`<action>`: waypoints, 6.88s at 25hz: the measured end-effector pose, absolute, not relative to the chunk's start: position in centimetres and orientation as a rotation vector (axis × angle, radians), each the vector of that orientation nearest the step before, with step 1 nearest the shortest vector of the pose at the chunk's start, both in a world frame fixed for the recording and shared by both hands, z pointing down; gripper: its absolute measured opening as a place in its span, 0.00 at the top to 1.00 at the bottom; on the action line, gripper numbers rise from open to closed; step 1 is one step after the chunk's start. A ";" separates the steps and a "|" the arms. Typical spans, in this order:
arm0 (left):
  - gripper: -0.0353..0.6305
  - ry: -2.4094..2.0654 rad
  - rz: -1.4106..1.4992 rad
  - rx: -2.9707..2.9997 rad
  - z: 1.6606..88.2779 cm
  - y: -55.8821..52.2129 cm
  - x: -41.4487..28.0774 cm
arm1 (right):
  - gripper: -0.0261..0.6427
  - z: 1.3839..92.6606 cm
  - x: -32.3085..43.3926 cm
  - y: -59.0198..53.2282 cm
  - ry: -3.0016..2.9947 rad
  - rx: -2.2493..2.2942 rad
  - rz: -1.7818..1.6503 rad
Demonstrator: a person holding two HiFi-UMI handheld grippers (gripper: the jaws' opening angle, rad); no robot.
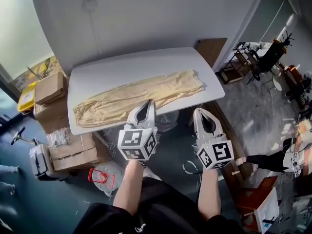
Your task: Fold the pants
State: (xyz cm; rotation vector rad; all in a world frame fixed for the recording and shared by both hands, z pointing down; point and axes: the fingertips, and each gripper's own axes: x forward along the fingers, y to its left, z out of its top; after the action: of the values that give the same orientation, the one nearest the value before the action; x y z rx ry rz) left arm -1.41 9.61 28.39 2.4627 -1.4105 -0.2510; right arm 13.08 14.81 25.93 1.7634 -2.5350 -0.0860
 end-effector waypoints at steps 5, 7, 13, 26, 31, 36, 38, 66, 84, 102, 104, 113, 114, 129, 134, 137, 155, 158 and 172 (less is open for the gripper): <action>0.94 -1.461 -0.224 2.389 30.0 2.0 -5.9 | 0.95 27.5 9.0 6.1 -2.576 1.692 -0.004; 0.94 -1.468 -0.204 2.380 30.6 -0.8 -7.4 | 0.95 28.1 6.5 2.3 -2.607 1.657 0.025; 0.94 -1.509 -0.193 2.367 30.7 -6.6 -10.5 | 0.95 28.5 2.6 -4.3 -2.642 1.597 0.023; 0.94 -1.580 -0.154 2.329 31.8 -11.7 -10.0 | 0.95 29.9 4.1 -11.4 -2.652 1.585 0.082; 0.94 -1.643 -0.163 2.324 30.3 -12.8 -9.4 | 0.95 28.0 4.9 -13.7 -2.710 1.564 0.057; 0.94 -1.656 -0.145 2.307 30.5 -14.0 -7.0 | 0.95 28.6 7.4 -15.0 -2.725 1.530 0.091; 0.94 -1.650 -0.130 2.301 30.9 -14.2 -5.7 | 0.95 29.2 8.8 -15.4 -2.717 1.530 0.116; 0.94 -1.150 0.203 2.339 44.7 -18.7 21.7 | 0.95 43.2 37.6 -15.3 -2.211 1.976 0.539; 0.90 -1.043 0.387 2.258 54.3 -19.9 27.0 | 0.62 58.8 42.3 -20.4 -1.979 1.765 0.916; 0.94 -1.113 0.368 2.173 55.1 -20.5 23.6 | 0.86 62.8 40.5 -21.1 -1.839 1.594 1.066; 0.94 -1.126 0.360 2.164 54.8 -20.4 22.9 | 0.87 62.3 40.6 -21.2 -1.839 1.611 1.066; 0.94 -1.224 0.298 2.127 53.2 -19.2 17.2 | 0.88 56.3 38.2 -21.5 -1.968 1.708 0.929; 0.94 -1.236 0.289 2.123 52.9 -19.0 16.5 | 0.87 55.4 37.8 -21.5 -1.987 1.713 0.911; 0.94 -1.470 0.130 2.002 49.3 -15.4 1.3 | 0.88 45.6 26.8 -22.4 -2.194 1.650 0.674; 0.94 -1.591 0.070 1.915 48.6 -13.7 -5.4 | 0.88 43.3 20.7 -22.8 -2.266 1.552 0.570; 0.94 -1.649 0.037 1.865 48.4 -12.6 -9.1 | 0.88 42.1 16.5 -22.9 -2.306 1.475 0.492; 0.94 -1.810 -0.014 1.648 50.3 -3.5 -23.2 | 0.80 63.5 -11.6 -3.8 -1.941 0.232 -0.147; 0.94 -1.820 -0.033 1.640 50.3 -2.8 -24.5 | 0.77 63.1 -13.2 -2.9 -1.991 0.225 -0.099; 0.94 -1.739 -0.031 1.760 48.9 -4.7 -20.9 | 0.96 56.2 -12.8 -6.2 -2.308 0.550 0.244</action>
State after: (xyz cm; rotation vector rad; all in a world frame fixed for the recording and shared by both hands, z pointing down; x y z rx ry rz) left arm -20.92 -4.75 48.94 1.7602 -1.7390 -0.0306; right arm -12.78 -6.24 56.24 0.5502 -2.3078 0.2442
